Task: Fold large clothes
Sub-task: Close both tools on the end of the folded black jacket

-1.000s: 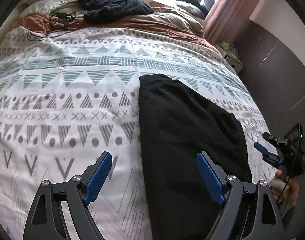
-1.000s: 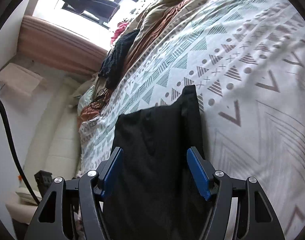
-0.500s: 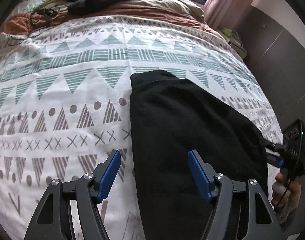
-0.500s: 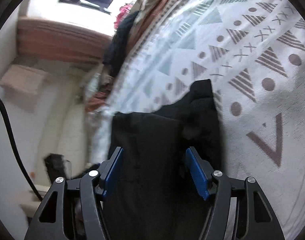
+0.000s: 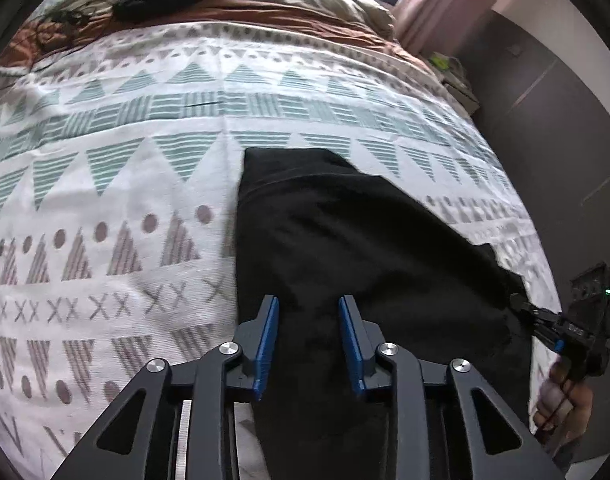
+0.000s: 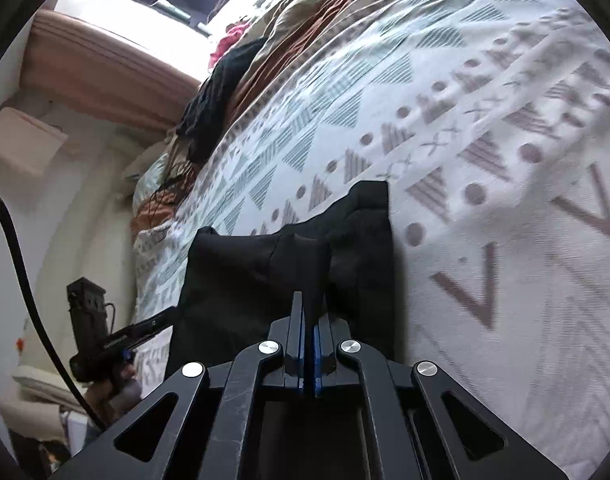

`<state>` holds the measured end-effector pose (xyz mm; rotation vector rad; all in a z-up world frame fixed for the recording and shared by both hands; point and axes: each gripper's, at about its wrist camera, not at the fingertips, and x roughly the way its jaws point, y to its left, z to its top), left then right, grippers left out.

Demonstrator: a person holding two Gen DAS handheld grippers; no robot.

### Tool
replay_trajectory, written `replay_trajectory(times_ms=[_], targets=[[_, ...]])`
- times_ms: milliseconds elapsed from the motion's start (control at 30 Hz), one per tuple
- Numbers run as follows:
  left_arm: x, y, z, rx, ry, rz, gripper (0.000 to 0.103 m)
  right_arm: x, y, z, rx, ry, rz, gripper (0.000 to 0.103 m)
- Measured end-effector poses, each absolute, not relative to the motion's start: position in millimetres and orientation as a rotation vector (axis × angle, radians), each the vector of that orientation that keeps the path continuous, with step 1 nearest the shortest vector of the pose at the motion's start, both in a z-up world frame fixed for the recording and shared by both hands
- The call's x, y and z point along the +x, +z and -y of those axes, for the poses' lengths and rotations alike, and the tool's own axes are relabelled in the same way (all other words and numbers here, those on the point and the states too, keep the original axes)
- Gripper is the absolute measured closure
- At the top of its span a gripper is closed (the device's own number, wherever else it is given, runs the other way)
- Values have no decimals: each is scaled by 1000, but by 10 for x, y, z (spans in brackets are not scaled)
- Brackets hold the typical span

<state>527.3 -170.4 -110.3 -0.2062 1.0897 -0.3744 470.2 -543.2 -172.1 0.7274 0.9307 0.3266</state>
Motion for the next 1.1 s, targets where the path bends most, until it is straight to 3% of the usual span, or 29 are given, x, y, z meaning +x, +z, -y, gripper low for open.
replay_trajectory(times_ms=[133,200,267,300,333,367,400,533,733,1033,1100], targets=[[5293,-1082,1794,-171,-368,-1086,71,4737,-1783,5464,712,299,-971,100],[5300,-1085,1802,-159,-357,-1086,71,4742,-1775,5508,736,295,-975,93],[5311,-1091,1774,-167,-359,-1093,65,4717,-1739,5549,733,272,-971,67],[5315,-1098,1752,-174,-360,-1098,54,4689,-1718,5599,737,260,-961,58],[5312,-1107,1731,-181,-359,-1101,41,4661,-1705,5655,749,258,-949,43],[5312,-1120,1710,-191,-355,-1103,36,4646,-1713,5683,760,270,-945,37],[5311,-1135,1692,-200,-352,-1105,32,4647,-1741,5707,779,298,-954,37],[5320,-1207,1622,-247,-349,-1124,32,4753,-2035,5711,875,378,-1052,37],[5380,-1344,1555,-305,-353,-1158,32,4920,-2178,5668,957,473,-1056,37],[5528,-1461,1588,-348,-344,-1183,32,5114,-2206,5264,894,550,-1099,37],[5545,-1477,1592,-350,-339,-1184,32,5128,-2224,5218,892,567,-1109,48]])
